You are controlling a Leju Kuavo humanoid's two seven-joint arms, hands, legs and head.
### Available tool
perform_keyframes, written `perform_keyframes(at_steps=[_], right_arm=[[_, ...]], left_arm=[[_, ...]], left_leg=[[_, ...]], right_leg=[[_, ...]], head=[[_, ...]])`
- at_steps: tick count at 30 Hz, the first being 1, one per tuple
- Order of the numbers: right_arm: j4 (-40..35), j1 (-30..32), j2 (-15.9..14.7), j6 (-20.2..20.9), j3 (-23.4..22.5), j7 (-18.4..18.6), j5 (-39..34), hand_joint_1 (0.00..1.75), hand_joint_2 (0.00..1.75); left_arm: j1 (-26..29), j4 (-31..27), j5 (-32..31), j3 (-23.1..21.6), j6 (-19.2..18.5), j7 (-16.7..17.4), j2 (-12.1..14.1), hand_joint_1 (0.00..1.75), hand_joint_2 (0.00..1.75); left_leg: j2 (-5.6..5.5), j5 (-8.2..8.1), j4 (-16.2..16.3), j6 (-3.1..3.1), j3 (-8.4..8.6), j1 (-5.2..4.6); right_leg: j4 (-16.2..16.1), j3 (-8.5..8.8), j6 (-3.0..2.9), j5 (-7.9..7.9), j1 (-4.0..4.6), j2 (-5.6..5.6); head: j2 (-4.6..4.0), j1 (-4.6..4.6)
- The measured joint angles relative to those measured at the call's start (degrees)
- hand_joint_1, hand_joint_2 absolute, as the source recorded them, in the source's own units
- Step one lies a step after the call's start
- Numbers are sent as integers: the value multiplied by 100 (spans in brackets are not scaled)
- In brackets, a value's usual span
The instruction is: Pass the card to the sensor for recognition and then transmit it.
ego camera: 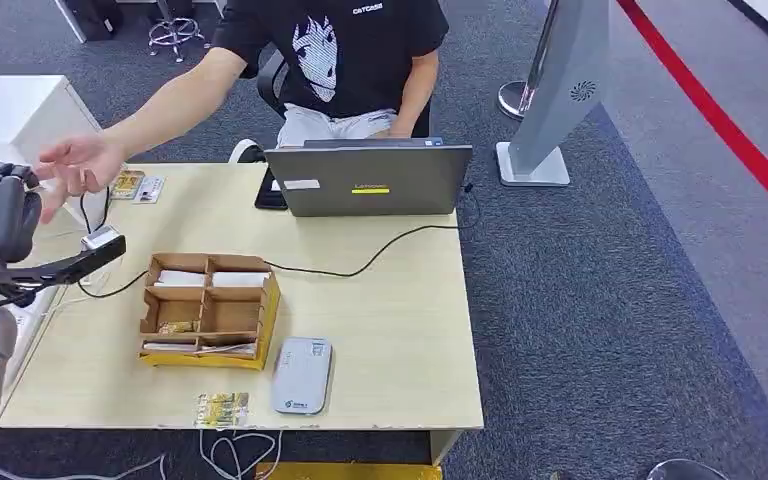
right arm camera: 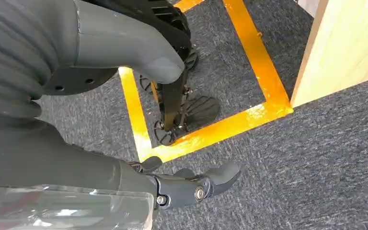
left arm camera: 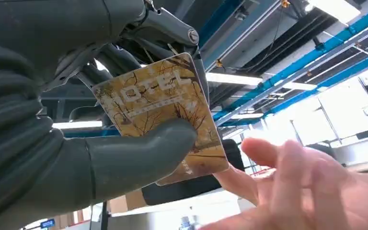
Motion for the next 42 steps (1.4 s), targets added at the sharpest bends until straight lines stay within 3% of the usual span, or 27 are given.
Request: perform_keyframes(at_steps=[14, 15, 16, 17, 18, 23, 28, 35, 37, 39, 40, 42], right_arm=[[0, 2, 0, -2, 0, 17, 96, 0, 175], [0, 2, 0, -2, 0, 17, 96, 0, 175], [0, 3, 2, -2, 0, 17, 103, 0, 175], [0, 3, 2, -4, -2, 17, 109, 0, 175], [0, 2, 0, -9, -7, 15, 125, 0, 175], [0, 0, 4, -50, -59, 15, 157, 0, 175], [0, 4, 20, -150, -216, 26, 110, 0, 175], [0, 12, 42, -680, -691, 350, -287, 0, 175], [0, 17, 57, -898, -839, 489, -374, 0, 175], [0, 22, 68, -1034, -973, 555, -418, 0, 175], [0, 21, 70, -1077, -1040, 579, -448, 0, 175], [0, 15, 74, -1176, -1143, 621, -474, 0, 175]], left_arm=[[175, 72, 0, 179, 83, -199, -74, 173, 175], [183, 72, 0, 181, 87, -201, -77, 155, 175], [187, 72, 0, 184, 85, -201, -79, 115, 175], [190, 70, 0, 192, 85, -201, -90, 5, 175], [204, 57, 0, 210, 83, -203, -114, 0, 175], [601, -374, 11, 315, 179, -273, -326, 0, 175], [1542, -1332, 183, 470, 654, -473, -764, 0, 175], [4033, -4172, 1618, 332, 1893, -1480, -2136, 0, 175], [4652, -4779, 2488, 308, 2129, -1758, -2384, 0, 175], [5177, -5111, 3727, 359, 1870, -2436, -2615, 0, 175], [5349, -5182, 4238, 499, 1576, -2837, -2818, 0, 175], [5547, -5233, 5040, 796, 835, -3167, -3080, 0, 175]], left_leg=[[4, 0, 0, 0, 0, 0], [6, 0, 0, 0, 0, 0], [7, 0, 0, 0, 0, 0], [7, -1, 0, 0, 0, 0], [7, -1, 0, 0, 0, 0], [4, -4, -1, 4, -1, 0], [13, -10, -1, 2, 0, -3], [34, -47, 1, 24, 1, -13], [33, -58, 0, 22, 4, -15], [28, -58, -1, 22, 5, -14], [19, -58, -1, 22, 3, -12], [4, -57, -3, 22, 6, -10]], right_leg=[[0, -1, 0, 1, 0, 4], [0, -2, 0, 1, 0, 6], [0, -3, 0, 1, 0, 8], [0, -4, 0, 1, 0, 8], [0, -4, 0, 1, 0, 8], [-1, -2, 2, -1, 0, 3], [-4, -3, 3, -2, -2, 14], [-16, -2, 25, -20, -12, 35], [-17, 0, 25, -29, -13, 33], [-17, 2, 32, -38, -13, 26], [-17, 4, 33, -41, -12, 14], [-17, 12, 34, -44, -10, -4]], head=[[0, 2], [0, 2], [0, 2], [0, 2], [0, 2], [0, 2], [0, 2], [0, 7], [0, 4], [0, -2], [0, -2], [0, 7]])
